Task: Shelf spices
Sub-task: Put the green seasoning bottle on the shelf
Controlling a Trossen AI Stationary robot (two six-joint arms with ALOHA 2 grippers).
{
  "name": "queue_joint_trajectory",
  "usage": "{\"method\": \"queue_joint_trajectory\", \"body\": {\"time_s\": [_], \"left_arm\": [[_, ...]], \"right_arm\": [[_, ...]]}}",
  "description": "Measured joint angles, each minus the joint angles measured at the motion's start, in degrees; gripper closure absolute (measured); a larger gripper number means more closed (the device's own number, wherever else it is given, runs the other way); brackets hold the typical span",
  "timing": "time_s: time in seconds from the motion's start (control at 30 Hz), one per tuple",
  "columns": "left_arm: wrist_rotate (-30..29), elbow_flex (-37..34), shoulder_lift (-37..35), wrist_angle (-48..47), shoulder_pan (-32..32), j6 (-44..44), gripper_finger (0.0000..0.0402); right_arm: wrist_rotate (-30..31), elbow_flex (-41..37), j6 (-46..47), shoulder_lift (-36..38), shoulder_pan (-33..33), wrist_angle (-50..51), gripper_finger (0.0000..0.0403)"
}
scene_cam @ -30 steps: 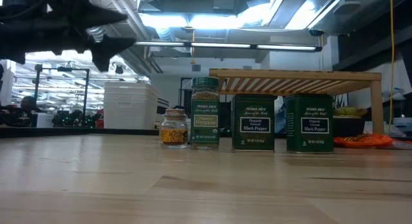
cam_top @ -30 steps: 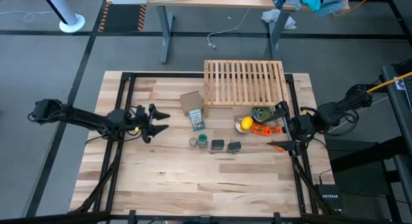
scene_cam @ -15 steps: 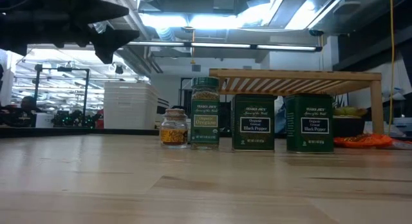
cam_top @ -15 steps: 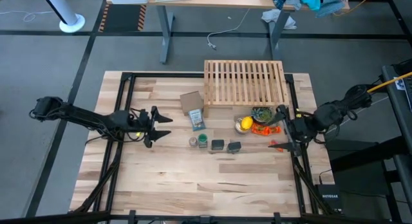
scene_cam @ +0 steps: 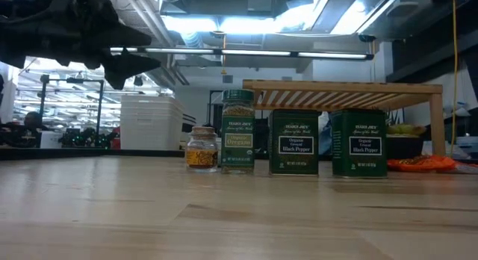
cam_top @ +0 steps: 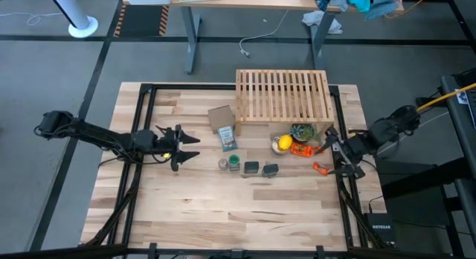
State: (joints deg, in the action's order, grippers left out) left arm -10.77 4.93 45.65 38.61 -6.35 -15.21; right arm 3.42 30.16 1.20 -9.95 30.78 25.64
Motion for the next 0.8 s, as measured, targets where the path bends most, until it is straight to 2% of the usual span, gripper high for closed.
{"method": "queue_joint_trajectory", "body": {"time_s": [0.17,0.3,0.47,0.6,0.8], "left_arm": [[-2.1,0.0,0.4,-1.7,-1.5,-1.1,0.0141],[-5.9,0.0,4.6,-6.1,-4.1,-5.7,0.0141],[-11.7,0.2,15.7,-2.9,-7.4,-9.2,0.0141],[-12.8,3.3,26.9,0.7,-9.2,-10.3,0.0141],[-16.5,12.0,41.9,1.5,-9.8,-4.7,0.0141]], "right_arm": [[1.4,-8.9,1.0,7.0,0.0,-3.3,0.0059],[2.1,-13.0,2.9,9.9,-0.1,-4.4,0.0059],[2.1,-14.6,3.1,9.7,-0.1,-6.3,0.0059],[3.1,-14.9,4.7,9.7,-0.1,-6.3,0.0059],[3.1,-14.9,4.9,9.7,0.0,-6.6,0.0059]]}}
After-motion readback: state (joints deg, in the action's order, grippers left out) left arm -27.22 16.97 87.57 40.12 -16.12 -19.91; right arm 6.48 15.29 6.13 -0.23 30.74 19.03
